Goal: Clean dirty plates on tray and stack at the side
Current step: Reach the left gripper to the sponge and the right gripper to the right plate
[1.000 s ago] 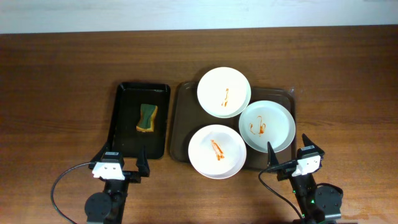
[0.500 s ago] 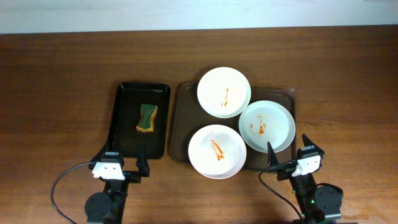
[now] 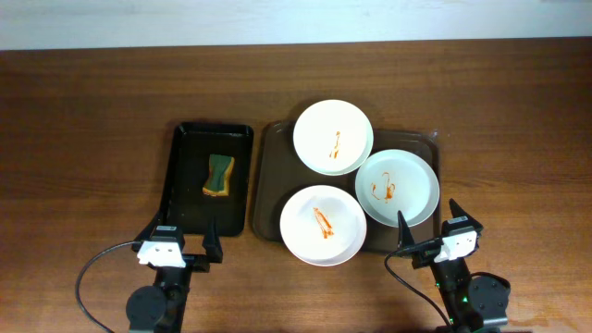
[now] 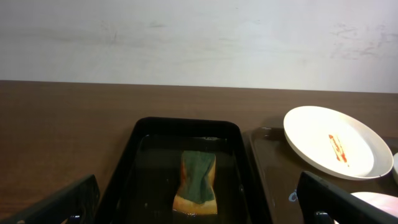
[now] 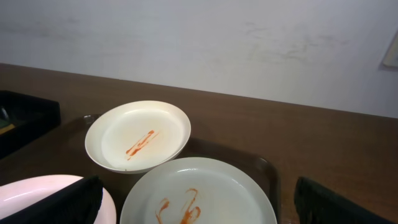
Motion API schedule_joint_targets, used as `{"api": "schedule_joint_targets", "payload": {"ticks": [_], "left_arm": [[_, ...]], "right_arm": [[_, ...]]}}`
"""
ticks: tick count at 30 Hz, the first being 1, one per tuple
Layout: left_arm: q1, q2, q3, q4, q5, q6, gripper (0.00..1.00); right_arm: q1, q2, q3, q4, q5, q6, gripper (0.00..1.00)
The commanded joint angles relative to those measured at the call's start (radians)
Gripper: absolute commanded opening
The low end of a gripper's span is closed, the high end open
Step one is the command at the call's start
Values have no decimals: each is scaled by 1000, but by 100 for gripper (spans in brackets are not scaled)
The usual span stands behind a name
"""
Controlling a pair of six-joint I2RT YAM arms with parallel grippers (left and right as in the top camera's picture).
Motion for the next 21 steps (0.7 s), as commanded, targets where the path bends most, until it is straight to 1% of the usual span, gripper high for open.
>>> {"api": "schedule_joint_targets", "payload": {"ticks": [1,2,5,8,10,12,14,16,19,21], "left_arm": [[3,24,18,-41,0,8,100],[3,42,37,-66,0,8,100],[3,123,115,-124,0,8,100],[3,271,233,-176,-4,9,100],[3,398,323,-215,-4,9,100],[3,563,440,-274,-3,9,100],[3,673,528,-335,-3,9,100],[3,789,639,-437,-3,9,100],[3,963,837,-621,2,9,100],[3,1052,944,-715,15,9,100]], "right_arm": [[-6,-6,-4,-8,2,8,98],[-6,-6,1,-16,2,28,98],[-6,1,47,-101,5,28,98],[-6,62,141,-209,4,29,98],[-6,152,233,-290,4,67,98],[-6,301,373,-397,-1,110,98],[-6,408,483,-480,-4,140,98],[-6,521,616,-582,-10,195,98],[-6,679,825,-738,-76,201,98],[-6,737,880,-774,-96,204,98]]}}
